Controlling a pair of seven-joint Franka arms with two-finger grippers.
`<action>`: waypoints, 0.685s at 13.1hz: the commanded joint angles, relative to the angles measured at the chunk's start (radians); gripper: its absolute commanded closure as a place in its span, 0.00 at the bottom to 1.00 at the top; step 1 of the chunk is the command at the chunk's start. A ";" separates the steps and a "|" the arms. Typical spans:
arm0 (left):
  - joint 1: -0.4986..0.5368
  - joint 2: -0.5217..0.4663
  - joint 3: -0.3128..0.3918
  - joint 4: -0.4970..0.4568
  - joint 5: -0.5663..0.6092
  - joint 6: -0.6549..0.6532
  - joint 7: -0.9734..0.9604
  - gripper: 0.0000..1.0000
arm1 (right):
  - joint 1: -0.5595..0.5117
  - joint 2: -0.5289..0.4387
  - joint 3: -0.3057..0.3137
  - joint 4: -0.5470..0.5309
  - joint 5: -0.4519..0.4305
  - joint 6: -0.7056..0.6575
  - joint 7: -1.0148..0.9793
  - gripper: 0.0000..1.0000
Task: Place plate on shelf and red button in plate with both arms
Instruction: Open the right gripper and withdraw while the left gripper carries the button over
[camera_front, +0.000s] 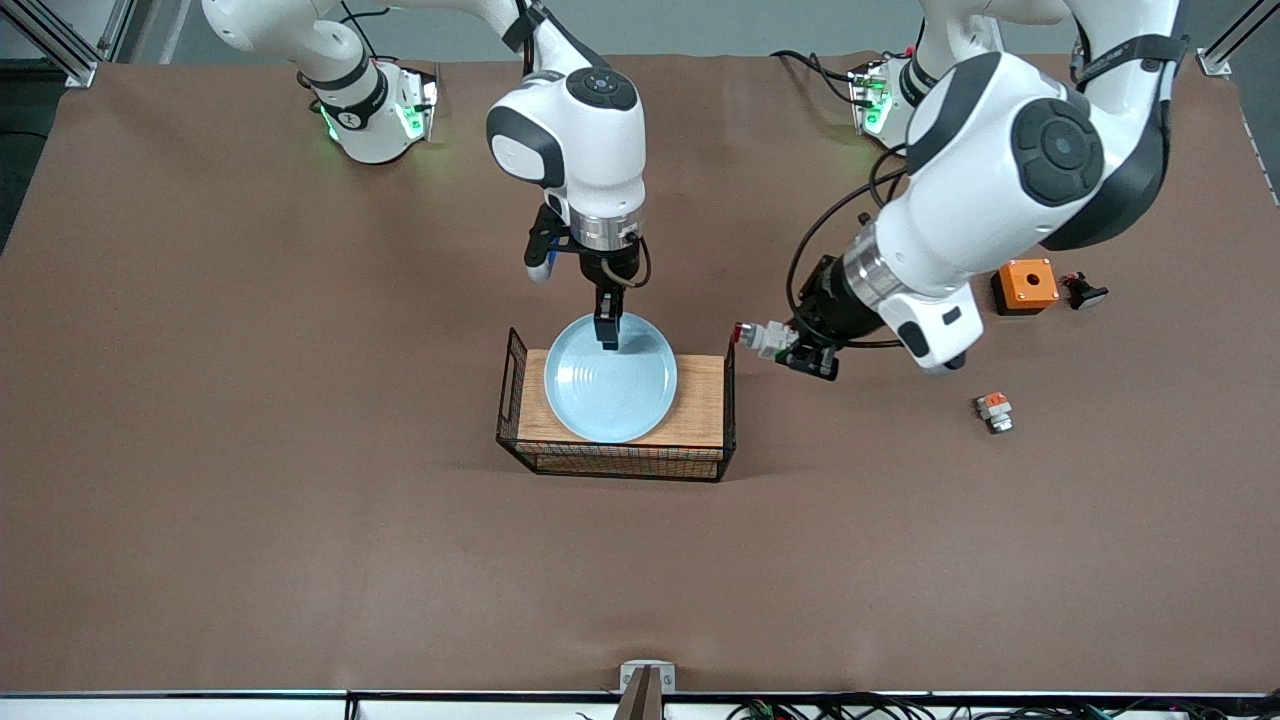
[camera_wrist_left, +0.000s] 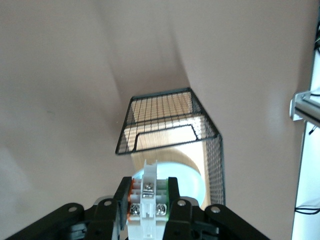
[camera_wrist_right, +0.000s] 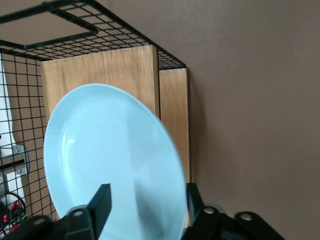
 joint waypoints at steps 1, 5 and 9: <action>-0.040 0.018 0.005 0.021 -0.002 -0.001 -0.055 0.78 | -0.012 0.009 0.011 0.023 -0.032 0.006 0.044 0.00; -0.062 0.035 0.005 0.021 -0.003 -0.001 -0.074 0.78 | -0.014 0.009 0.012 0.036 -0.029 0.006 0.044 0.00; -0.062 0.037 0.007 0.021 -0.003 -0.001 -0.074 0.78 | -0.051 0.011 0.018 0.081 -0.016 -0.023 -0.031 0.00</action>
